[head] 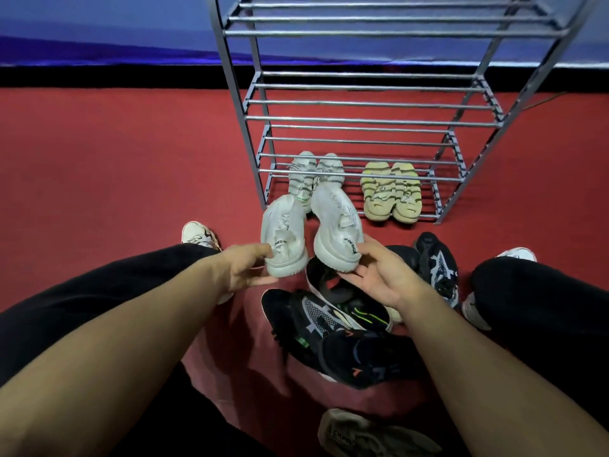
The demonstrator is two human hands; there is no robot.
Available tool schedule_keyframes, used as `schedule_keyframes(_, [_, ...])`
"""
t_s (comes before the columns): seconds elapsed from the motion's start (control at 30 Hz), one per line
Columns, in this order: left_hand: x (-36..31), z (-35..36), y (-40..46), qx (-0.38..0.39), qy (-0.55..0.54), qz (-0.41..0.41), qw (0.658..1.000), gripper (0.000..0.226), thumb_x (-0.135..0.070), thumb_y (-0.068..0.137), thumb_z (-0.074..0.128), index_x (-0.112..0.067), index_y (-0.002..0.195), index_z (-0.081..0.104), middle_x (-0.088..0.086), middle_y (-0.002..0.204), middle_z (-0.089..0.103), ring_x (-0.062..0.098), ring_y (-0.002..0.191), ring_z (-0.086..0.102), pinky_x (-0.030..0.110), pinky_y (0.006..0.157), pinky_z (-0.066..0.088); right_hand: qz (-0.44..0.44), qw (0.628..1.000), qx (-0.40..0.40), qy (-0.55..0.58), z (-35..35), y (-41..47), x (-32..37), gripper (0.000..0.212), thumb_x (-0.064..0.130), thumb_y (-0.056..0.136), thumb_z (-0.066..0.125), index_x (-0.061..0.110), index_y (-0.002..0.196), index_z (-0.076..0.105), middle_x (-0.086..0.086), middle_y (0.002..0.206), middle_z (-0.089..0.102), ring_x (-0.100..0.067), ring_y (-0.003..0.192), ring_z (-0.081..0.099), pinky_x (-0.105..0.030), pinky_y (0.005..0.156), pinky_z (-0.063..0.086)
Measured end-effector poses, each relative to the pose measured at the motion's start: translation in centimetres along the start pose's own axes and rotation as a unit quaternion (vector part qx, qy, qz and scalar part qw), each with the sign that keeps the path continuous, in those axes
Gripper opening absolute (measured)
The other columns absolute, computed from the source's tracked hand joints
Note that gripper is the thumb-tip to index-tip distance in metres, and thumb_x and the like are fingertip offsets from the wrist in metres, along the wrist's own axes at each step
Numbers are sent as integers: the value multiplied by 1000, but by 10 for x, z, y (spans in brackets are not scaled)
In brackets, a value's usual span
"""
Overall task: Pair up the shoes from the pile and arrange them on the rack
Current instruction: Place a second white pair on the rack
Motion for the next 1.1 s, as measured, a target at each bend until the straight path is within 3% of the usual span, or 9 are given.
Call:
schedule_keyframes(0.23, [-38,-2,-18,-7,11,62,998,15,0,87,53,-12,92,61,11,88,60,21,74,62,37,57,61,-35,997,-40,-63,5,-4,40,46,0,88,51,29,122,64,-3,107,72,-24,96,67,-41,76,56])
schedule_keyframes(0.4, [-70,15,-2,-22,37,87,995,20,3,88,49,-10,97,61,14,96,62,25,77,64,41,62,61,-61,967,-143,-204,13,23,69,50,-2,85,49,21,128,58,-8,107,73,-26,95,71,-51,79,60])
schedule_keyframes(0.53, [-103,33,25,-32,55,126,990,27,5,90,45,-11,106,60,13,94,65,28,80,63,44,71,59,-73,951,-154,-256,28,52,97,36,0,89,49,19,118,59,-4,93,71,-18,76,70,-35,59,60])
schedule_keyframes(0.6, [-122,40,44,-38,50,142,988,31,7,90,42,-13,106,60,11,87,65,26,73,62,45,74,58,-82,948,-157,-263,33,77,109,36,1,89,50,20,117,60,-3,92,72,-17,73,69,-33,58,58])
schedule_keyframes(0.7, [-149,46,78,-53,45,160,985,35,9,88,40,-15,104,61,10,81,66,25,63,61,43,71,58,-101,948,-168,-250,40,124,126,38,2,88,51,17,121,61,-5,97,73,-18,77,71,-39,65,61])
schedule_keyframes(0.8, [-175,45,112,-60,45,181,981,42,11,87,37,-15,108,63,9,80,67,25,58,61,34,57,59,-108,948,-173,-243,48,168,142,35,2,88,50,15,118,62,-4,96,72,-17,75,70,-36,58,61])
schedule_keyframes(0.97, [-210,42,158,-71,68,184,978,38,12,91,36,-19,87,57,6,78,61,19,54,58,26,39,54,-100,939,-200,-262,52,235,161,31,10,85,56,16,115,55,-6,104,70,-19,77,68,-39,64,60])
schedule_keyframes(1.07, [-222,36,176,-72,89,170,979,23,6,93,44,-14,98,54,9,87,63,25,67,62,35,46,56,-84,936,-197,-277,56,256,165,16,7,88,53,20,97,51,-2,90,67,-18,71,66,-37,56,59])
schedule_keyframes(1.1, [-223,35,182,-74,108,162,978,18,2,93,48,-14,96,56,10,91,65,27,69,64,37,50,58,-70,933,-197,-294,56,261,165,17,7,87,53,19,100,53,-4,94,68,-19,74,67,-37,54,60])
Point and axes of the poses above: each hand's wrist, its own y-axis towards the middle knuckle, its own z-axis out of the palm, x = y × z, the point moved 4 cm from there along y, towards the middle knuckle
